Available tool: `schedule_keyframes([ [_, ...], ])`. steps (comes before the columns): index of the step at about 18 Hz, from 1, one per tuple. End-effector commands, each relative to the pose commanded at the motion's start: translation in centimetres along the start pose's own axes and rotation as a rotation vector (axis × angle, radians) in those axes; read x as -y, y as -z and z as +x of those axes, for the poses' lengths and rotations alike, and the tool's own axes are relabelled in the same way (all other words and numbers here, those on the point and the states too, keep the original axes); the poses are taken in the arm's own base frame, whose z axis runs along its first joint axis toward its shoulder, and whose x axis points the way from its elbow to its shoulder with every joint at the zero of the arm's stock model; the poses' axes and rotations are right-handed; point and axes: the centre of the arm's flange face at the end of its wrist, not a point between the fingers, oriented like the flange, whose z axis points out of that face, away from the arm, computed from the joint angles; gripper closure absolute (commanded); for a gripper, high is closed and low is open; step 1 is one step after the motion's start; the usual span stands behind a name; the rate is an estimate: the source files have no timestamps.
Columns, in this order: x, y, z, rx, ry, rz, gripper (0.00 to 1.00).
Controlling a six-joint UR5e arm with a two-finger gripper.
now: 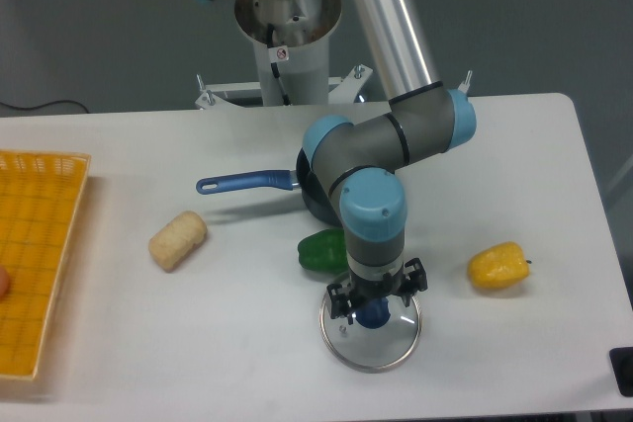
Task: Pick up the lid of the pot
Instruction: 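Lower the gripper onto the blue knob and close on it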
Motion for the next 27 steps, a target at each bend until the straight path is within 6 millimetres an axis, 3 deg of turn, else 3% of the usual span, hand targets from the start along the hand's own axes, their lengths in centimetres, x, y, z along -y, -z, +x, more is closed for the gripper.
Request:
schedule_keyframes([
  [15,-0.1,-1.1,0.1,0.001,-0.009,-0.014,0.05],
  [18,-0.2,-1.3,0.4,0.000,-0.014,-0.017,0.12],
  [27,-0.2,-2.2,0.7,0.009,-0.022,-0.030,0.18],
])
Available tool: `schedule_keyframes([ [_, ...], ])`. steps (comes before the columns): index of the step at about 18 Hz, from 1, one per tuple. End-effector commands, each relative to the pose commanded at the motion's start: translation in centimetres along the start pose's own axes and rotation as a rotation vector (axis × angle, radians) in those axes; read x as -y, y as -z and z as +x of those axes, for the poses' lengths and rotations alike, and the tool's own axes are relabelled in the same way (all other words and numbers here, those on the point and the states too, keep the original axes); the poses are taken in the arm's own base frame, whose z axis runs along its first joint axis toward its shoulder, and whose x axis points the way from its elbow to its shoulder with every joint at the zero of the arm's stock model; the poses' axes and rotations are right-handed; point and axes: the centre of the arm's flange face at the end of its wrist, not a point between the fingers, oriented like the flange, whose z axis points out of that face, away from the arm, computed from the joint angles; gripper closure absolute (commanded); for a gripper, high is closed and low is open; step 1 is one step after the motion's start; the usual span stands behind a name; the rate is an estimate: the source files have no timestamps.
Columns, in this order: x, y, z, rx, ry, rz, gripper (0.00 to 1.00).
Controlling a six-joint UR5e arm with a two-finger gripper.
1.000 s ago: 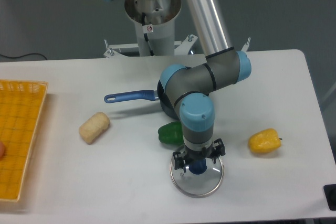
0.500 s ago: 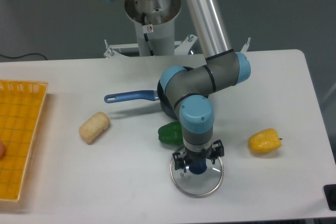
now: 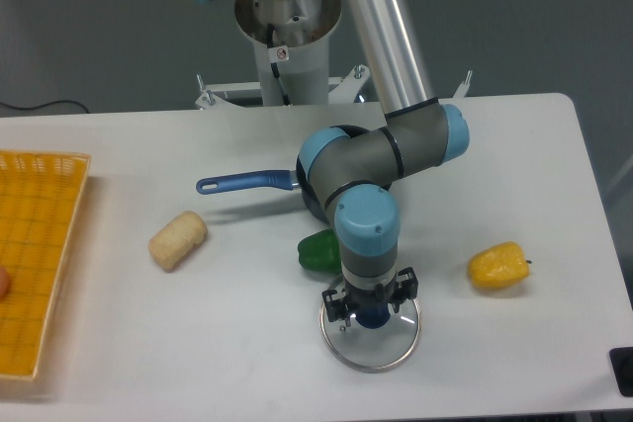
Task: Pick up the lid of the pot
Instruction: 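Lower the gripper onto the blue knob and close on it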
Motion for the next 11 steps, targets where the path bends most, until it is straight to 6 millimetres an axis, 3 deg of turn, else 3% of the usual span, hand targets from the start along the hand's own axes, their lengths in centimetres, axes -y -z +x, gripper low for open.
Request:
schedule_keyframes([
  [11,-0.11,0.19,0.13,-0.002,-0.014,0.000,0.30],
])
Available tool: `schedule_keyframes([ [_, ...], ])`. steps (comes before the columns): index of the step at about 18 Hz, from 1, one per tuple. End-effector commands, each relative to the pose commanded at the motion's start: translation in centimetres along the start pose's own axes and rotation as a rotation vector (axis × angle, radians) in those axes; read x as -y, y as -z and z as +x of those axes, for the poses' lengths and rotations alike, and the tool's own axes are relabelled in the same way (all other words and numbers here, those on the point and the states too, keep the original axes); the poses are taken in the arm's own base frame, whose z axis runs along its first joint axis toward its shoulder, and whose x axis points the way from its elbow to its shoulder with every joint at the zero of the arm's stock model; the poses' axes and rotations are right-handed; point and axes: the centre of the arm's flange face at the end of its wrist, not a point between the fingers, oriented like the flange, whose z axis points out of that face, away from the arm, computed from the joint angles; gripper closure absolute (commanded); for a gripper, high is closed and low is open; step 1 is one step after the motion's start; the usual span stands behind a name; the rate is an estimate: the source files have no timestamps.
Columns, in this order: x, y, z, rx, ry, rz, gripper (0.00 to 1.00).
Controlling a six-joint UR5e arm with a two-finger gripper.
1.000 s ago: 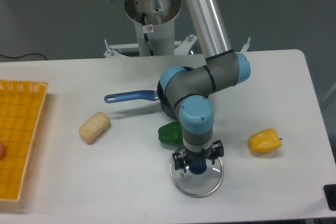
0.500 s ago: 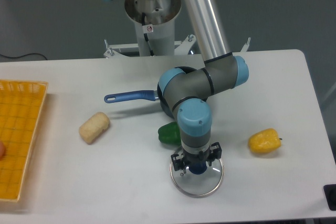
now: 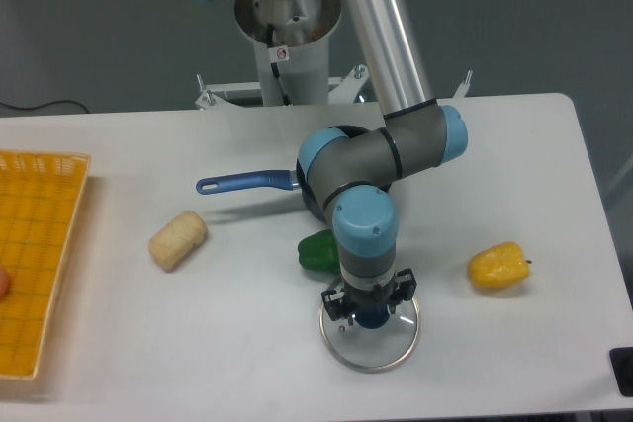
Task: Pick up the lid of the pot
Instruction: 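Lower the gripper onto the blue knob and close on it, then lift the glass lid by its knob toward the black pot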
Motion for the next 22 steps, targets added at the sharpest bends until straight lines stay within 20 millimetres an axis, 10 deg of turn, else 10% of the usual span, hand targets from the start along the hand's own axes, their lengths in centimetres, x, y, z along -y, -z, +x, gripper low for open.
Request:
schedule_keyframes([
  [8,0.0,0.1,0.3,0.001,-0.005,0.000,0.46],
  [22,0.2,3.5,0.2,0.007,-0.085,0.036,0.47],
])
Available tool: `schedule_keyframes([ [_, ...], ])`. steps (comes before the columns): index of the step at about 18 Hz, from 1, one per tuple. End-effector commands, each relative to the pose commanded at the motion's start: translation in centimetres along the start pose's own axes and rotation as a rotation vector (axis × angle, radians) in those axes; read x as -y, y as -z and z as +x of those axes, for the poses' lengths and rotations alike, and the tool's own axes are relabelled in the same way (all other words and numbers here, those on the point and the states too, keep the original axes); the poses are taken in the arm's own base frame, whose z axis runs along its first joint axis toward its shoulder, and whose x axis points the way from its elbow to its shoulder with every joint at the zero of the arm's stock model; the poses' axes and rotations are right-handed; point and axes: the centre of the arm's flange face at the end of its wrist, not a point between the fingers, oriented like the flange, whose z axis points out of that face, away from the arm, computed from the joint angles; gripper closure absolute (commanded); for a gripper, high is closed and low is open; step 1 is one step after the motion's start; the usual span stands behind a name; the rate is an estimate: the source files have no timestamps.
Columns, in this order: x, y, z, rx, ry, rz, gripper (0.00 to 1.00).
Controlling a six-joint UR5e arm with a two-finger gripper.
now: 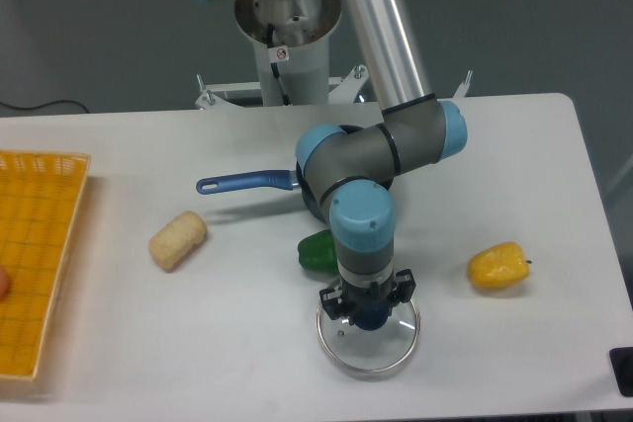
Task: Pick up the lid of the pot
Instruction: 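Lift the glass lid by its knob toward the black pot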
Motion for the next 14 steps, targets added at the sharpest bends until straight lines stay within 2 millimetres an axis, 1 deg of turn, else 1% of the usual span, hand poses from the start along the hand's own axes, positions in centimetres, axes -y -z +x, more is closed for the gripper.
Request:
schedule_keyframes([
  [4,-0.8,2.1,0.6,-0.013,-0.106,-0.055,0.47],
  [7,-1.2,3.7,0.7,-0.024,-0.174,-0.082,0.47],
  [8,-1.3,3.8,0.7,-0.026,-0.190,-0.090,0.47],
  [10,-1.6,5.1,0.6,-0.028,-0.239,-0.097,0.48],
  [12,-2.3,7.0,0.5,-0.025,-0.352,-0.116,0.49],
  [14,-2.7,8.7,0.0,-0.002,-0.464,-0.121,0.49],
])
